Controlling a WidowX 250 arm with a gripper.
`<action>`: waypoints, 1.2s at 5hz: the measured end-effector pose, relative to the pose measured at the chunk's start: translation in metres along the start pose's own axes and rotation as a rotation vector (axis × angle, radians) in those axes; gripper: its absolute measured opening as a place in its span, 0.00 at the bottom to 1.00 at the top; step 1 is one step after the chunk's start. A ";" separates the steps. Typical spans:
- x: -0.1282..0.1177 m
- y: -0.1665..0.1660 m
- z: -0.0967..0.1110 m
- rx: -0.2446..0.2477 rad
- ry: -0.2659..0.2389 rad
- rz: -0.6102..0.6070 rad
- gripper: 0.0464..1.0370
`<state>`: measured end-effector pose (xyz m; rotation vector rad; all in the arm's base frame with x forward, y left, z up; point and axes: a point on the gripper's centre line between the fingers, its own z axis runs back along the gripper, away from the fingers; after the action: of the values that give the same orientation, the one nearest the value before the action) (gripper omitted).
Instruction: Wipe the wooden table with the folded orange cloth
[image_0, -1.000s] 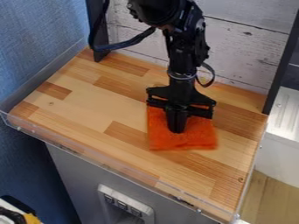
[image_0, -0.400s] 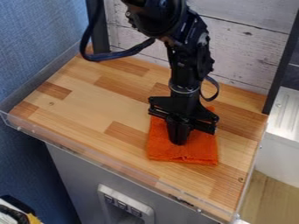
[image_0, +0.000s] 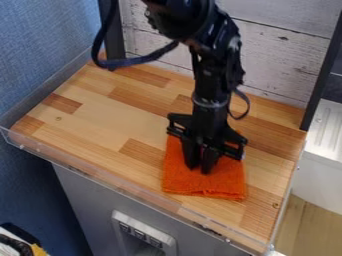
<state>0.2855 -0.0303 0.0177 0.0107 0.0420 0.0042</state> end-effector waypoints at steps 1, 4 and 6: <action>0.020 0.027 0.017 -0.013 -0.028 -0.006 0.76; 0.066 0.094 0.051 -0.020 -0.057 -0.026 0.96; 0.086 0.125 0.064 -0.021 -0.056 -0.027 0.96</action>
<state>0.3735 0.0942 0.0789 -0.0111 -0.0142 -0.0225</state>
